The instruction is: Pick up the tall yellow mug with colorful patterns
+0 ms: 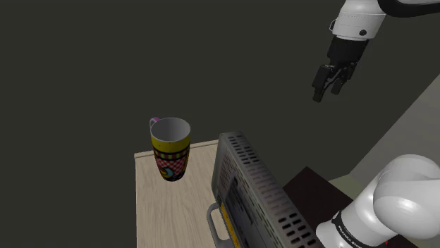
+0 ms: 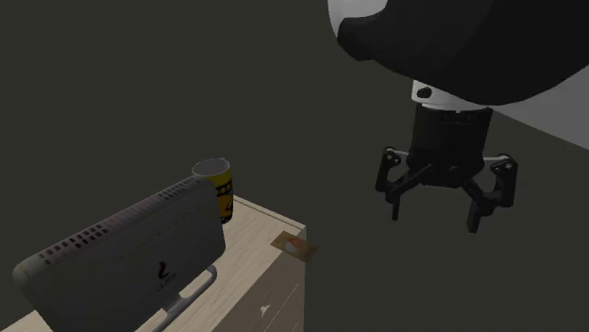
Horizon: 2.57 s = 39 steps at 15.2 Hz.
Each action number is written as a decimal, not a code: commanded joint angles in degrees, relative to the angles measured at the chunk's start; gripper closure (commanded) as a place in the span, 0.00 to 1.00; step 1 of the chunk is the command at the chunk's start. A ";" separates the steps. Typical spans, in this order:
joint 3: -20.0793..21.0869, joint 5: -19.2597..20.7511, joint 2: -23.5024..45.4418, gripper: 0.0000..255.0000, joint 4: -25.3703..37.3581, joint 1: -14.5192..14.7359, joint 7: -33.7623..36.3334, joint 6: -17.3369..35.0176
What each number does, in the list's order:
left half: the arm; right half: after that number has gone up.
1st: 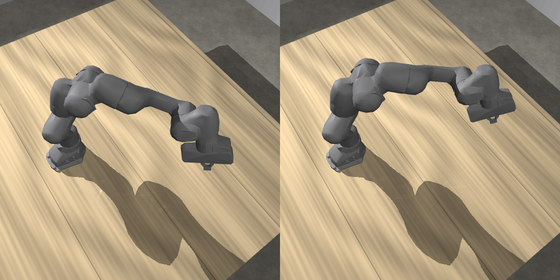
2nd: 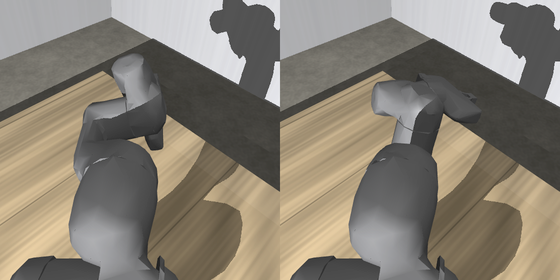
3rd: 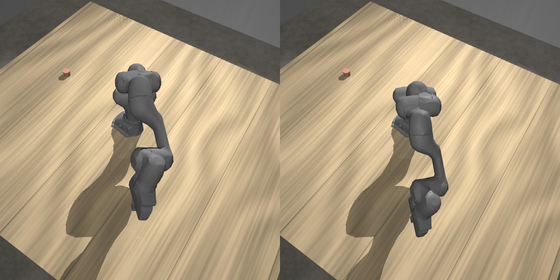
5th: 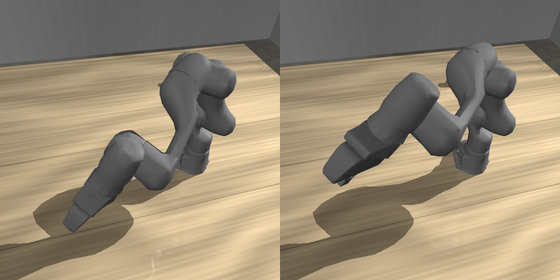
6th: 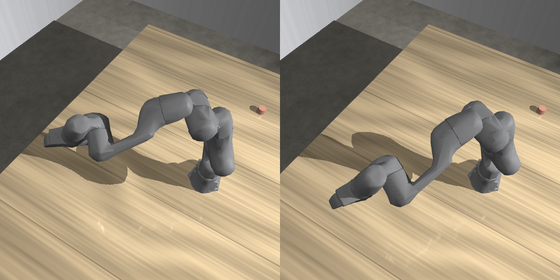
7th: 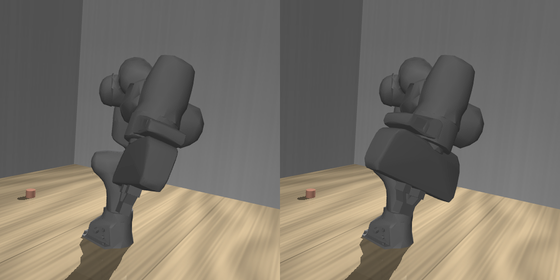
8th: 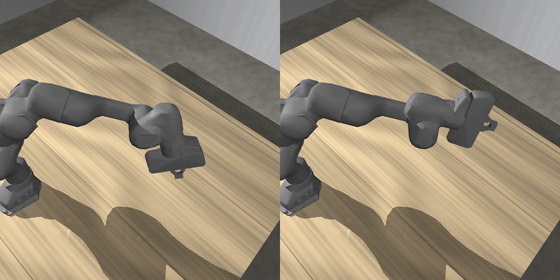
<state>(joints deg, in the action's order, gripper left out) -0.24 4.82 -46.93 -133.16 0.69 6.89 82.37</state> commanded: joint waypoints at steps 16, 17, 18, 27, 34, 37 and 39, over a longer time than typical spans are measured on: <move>16.90 -11.44 16.07 0.00 9.81 4.76 18.63 6.28; 17.98 -11.78 17.54 0.00 10.95 4.95 19.88 6.69; 19.06 -12.06 19.05 0.00 12.15 5.13 21.14 7.08; 28.71 -10.81 35.07 0.00 25.93 6.64 33.35 9.61; 35.01 -4.06 51.28 0.00 41.26 10.31 44.26 8.88; 36.49 0.22 59.30 0.00 49.75 13.82 48.79 7.15; 36.69 2.09 62.80 0.00 53.80 15.80 50.48 6.09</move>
<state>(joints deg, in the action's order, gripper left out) 36.25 5.73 13.73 -82.15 15.34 56.24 89.39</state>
